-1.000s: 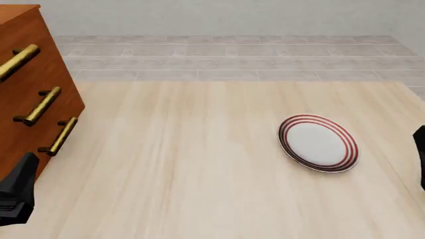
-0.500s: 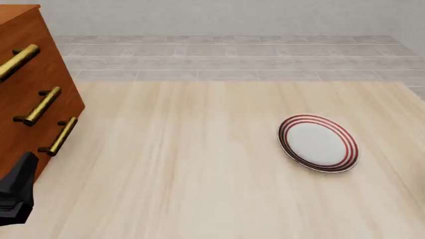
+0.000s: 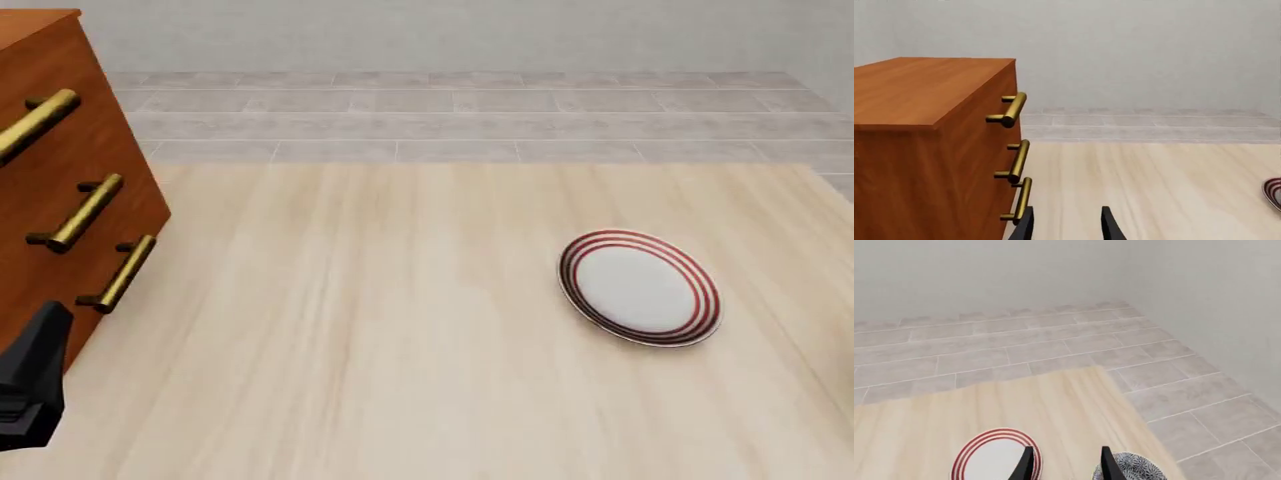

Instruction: Put the bowl on top of the cabinet.

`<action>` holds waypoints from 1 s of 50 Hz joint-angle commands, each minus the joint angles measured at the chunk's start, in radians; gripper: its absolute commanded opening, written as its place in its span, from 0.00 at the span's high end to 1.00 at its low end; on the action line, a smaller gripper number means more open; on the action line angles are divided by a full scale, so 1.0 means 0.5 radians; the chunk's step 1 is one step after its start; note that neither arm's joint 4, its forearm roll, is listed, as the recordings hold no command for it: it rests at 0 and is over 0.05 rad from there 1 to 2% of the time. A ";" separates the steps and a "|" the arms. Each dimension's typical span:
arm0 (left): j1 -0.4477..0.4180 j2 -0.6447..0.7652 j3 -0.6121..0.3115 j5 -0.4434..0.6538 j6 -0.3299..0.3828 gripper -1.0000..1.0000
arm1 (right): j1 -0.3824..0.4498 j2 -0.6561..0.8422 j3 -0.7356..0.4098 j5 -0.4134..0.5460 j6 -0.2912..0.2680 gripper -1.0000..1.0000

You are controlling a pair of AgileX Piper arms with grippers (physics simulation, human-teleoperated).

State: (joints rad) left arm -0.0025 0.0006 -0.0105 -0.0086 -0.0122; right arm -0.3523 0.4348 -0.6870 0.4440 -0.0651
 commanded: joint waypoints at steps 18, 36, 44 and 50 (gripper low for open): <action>-0.023 -0.001 -0.005 -0.015 -0.012 0.00 | -0.439 0.198 -0.106 0.142 -0.152 0.00; -0.037 0.000 0.003 -0.010 -0.022 0.00 | -0.695 0.381 -0.126 0.121 -0.170 0.00; -0.038 0.000 0.005 -0.004 -0.021 0.00 | -0.837 0.518 -0.115 0.080 -0.186 0.00; -0.039 0.000 0.006 -0.001 -0.019 0.00 | -0.890 0.562 -0.078 0.041 -0.257 0.00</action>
State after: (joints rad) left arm -0.0203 0.0005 -0.0088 -0.0113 -0.0221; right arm -0.7316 0.6673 -0.7397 0.4906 -0.1617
